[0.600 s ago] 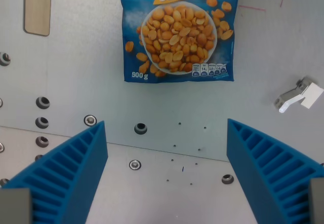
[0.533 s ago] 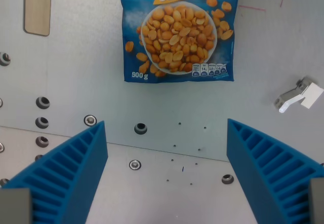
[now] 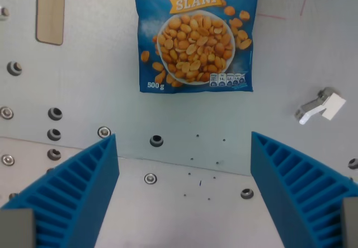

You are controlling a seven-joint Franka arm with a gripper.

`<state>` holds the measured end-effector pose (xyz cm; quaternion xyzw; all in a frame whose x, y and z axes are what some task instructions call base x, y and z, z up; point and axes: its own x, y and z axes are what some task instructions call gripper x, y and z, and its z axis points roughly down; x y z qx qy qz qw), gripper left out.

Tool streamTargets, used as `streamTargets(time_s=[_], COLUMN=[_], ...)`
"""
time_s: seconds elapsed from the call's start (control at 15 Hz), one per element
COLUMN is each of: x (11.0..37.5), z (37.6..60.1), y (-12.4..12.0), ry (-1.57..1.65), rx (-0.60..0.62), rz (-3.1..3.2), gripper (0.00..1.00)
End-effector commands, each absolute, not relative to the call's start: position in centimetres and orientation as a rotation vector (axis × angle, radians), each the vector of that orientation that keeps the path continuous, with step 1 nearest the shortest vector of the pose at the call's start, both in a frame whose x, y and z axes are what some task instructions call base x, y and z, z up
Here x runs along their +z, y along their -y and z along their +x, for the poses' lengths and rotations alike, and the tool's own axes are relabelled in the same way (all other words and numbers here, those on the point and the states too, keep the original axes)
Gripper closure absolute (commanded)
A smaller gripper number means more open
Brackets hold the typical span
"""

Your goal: Move in base positive z

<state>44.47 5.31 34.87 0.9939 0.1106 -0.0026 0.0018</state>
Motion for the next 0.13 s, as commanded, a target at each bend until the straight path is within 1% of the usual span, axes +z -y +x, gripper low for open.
streamTargets(time_s=[0.07,0.13], x=[36.83,37.33], z=[43.85,43.85], y=[-5.16,-5.16], ry=[-0.346,-0.346], rx=[-0.014,-0.014], rz=[3.119,3.119], gripper=[0.00,0.00])
